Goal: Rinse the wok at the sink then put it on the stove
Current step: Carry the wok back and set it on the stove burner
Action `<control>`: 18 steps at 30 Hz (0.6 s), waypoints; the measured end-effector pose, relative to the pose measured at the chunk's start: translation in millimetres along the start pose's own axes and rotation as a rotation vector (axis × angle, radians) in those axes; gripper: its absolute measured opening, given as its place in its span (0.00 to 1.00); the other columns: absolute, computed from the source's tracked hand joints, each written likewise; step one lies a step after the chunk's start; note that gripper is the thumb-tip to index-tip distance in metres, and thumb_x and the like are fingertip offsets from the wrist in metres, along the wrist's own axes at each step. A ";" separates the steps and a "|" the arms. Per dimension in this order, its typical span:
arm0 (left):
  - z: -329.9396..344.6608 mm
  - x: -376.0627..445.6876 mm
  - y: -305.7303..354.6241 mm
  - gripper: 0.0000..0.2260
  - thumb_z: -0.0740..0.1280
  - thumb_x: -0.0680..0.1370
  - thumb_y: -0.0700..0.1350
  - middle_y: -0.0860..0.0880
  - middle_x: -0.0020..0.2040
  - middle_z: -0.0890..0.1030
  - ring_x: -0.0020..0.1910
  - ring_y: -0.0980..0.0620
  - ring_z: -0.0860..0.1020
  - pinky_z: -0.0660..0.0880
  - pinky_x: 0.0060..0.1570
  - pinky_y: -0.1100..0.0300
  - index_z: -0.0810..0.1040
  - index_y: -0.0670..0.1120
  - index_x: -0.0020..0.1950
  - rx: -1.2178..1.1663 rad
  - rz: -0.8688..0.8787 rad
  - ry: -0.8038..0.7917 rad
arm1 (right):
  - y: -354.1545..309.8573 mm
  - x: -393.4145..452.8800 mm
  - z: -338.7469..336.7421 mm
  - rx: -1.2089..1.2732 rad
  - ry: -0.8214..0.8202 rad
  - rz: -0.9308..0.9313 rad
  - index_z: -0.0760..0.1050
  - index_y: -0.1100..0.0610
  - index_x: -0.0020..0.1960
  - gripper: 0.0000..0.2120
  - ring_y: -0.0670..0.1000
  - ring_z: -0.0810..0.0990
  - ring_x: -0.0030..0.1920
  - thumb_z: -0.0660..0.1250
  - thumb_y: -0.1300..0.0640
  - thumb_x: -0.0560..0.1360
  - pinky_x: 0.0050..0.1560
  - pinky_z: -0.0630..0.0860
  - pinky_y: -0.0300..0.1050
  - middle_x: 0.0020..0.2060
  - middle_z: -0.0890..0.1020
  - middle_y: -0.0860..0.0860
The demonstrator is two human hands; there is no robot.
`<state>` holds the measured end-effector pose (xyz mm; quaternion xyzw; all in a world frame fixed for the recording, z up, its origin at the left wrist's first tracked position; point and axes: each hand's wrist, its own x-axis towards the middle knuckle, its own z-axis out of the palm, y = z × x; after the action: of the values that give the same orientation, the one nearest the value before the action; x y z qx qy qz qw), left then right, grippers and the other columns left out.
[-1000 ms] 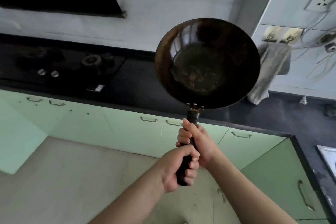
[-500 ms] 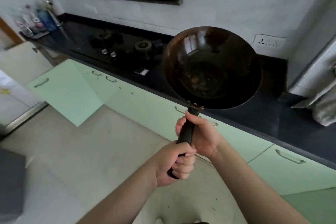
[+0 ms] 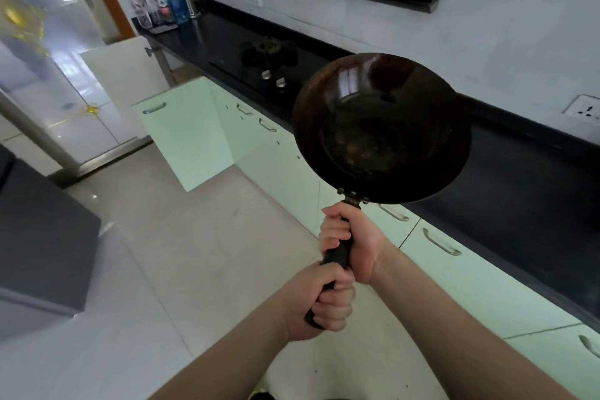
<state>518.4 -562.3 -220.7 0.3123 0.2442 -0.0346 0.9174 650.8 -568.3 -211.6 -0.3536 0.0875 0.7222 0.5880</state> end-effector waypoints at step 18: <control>-155.2 -124.1 94.8 0.14 0.61 0.75 0.44 0.53 0.19 0.60 0.15 0.59 0.58 0.51 0.18 0.70 0.65 0.47 0.29 -0.321 0.234 -0.039 | 89.4 155.7 174.5 -0.102 -0.263 0.210 0.66 0.54 0.31 0.18 0.43 0.67 0.22 0.64 0.52 0.77 0.25 0.69 0.37 0.22 0.66 0.44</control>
<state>363.7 -405.7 -216.1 0.1876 0.1909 0.1057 0.9577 489.1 -377.2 -204.8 -0.2745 0.0095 0.8231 0.4971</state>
